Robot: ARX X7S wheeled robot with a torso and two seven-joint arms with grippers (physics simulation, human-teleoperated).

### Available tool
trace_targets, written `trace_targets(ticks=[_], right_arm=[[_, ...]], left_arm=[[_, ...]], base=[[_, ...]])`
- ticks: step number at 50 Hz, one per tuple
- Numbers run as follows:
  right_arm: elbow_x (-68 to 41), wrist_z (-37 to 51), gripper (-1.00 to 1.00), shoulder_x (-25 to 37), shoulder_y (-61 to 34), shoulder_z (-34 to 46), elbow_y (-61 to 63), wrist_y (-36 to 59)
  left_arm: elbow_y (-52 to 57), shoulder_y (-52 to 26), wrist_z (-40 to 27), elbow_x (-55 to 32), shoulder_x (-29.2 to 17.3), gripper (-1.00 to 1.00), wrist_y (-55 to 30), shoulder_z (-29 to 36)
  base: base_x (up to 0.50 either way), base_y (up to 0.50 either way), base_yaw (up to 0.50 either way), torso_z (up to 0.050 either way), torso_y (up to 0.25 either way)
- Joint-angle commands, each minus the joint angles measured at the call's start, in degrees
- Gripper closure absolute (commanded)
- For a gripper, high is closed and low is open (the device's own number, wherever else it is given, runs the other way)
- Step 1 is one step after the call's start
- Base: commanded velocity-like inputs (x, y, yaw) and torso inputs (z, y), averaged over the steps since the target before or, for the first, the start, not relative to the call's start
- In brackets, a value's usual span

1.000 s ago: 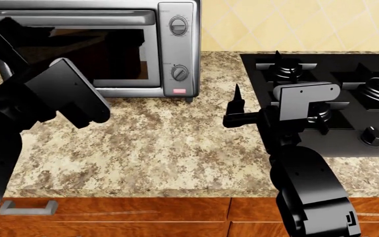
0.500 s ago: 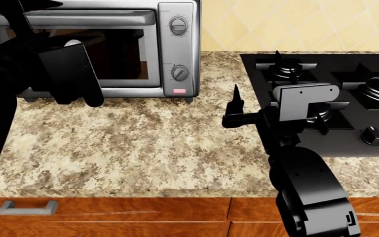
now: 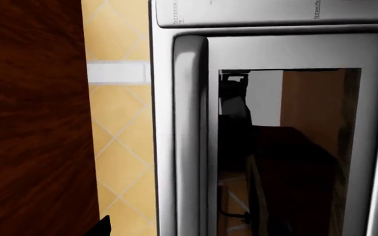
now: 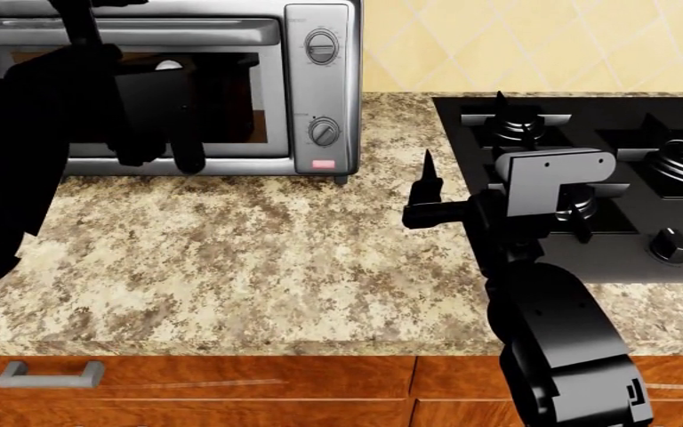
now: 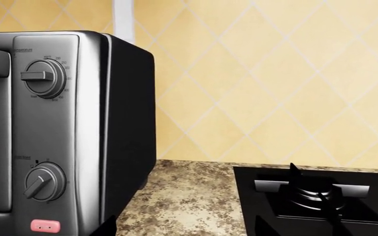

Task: Open the toaster oven door.

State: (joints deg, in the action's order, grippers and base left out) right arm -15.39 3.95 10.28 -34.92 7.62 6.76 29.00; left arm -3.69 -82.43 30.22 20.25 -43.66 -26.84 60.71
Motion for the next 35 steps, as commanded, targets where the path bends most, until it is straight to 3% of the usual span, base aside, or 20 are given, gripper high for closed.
trace_targets(ticks=[1,35], right_arm=[[-0.53,0.28,-1.00,0.24,-0.03,-0.09,-0.29,-0.28],[-1.20,0.69,-1.00,0.72,-1.11,0.43,-3.58,-2.18]], left_arm=[[-6.25,-2.01,0.09,1.14,3.02,-1.00,3.84,2.12],[-23.97,-5.61,-2.24,1.53,11.77,-1.00,12.79,5.10]], base=[[0.00,0.00,0.00,0.000,0.000],[0.00,0.00,0.00,0.000,0.000]])
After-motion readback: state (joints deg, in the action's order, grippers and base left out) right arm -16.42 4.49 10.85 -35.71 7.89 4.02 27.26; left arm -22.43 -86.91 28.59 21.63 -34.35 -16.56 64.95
